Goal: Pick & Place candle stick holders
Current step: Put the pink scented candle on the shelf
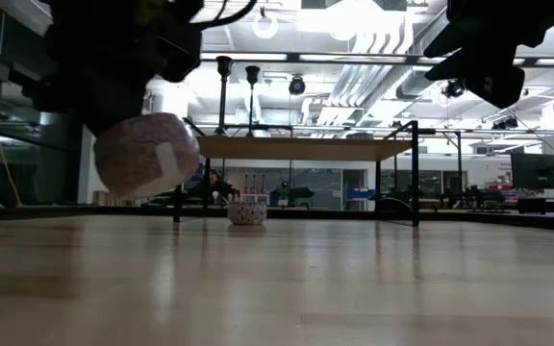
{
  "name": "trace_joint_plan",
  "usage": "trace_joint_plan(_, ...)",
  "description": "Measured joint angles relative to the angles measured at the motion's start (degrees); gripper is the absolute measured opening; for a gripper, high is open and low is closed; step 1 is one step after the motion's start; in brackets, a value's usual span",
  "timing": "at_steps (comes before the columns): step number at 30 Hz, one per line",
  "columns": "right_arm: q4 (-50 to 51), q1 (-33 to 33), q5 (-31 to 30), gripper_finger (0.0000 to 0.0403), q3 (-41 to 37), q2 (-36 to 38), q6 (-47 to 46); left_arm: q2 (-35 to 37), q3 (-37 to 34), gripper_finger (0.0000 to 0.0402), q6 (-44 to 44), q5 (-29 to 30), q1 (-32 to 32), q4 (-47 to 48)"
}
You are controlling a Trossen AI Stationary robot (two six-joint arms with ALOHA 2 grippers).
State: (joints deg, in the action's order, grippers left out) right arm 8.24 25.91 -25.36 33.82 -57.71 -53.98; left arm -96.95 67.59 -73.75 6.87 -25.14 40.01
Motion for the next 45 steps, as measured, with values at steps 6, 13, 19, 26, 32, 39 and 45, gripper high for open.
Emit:
trace_joint_plan(6,-0.37,0.0,-1.22,0.0114,0.0,0.0,0.0,0.0,0.0,0.0,2.3,-0.27,1.63,-2.41)
trace_joint_plan(13,-0.45,0.0,-1.56,0.0114,0.0,0.0,0.0,0.0,0.0,0.0,3.06,-0.48,2.05,-4.23)
trace_joint_plan(19,-1.63,0.0,-3.15,0.0114,-0.02,-0.02,0.3,0.0,0.0,0.0,4.08,-0.46,2.05,-4.84)
trace_joint_plan(26,-3.22,0.0,-5.23,0.0114,-0.02,-0.02,2.49,0.0,0.0,0.0,4.53,1.15,2.05,-7.61)
trace_joint_plan(32,-5.5,0.0,-5.82,0.0114,-0.02,-0.04,5.16,0.0,0.0,0.0,5.42,1.6,2.43,-7.73)
trace_joint_plan(39,-6.67,-0.02,-3.43,0.0114,0.0,-0.07,8.89,0.0,0.0,0.0,7.87,0.98,4.0,-9.61)
trace_joint_plan(45,-6.69,0.0,-1.11,0.0114,0.0,-0.07,10.96,0.0,0.0,0.0,9.36,0.26,4.56,-10.12)
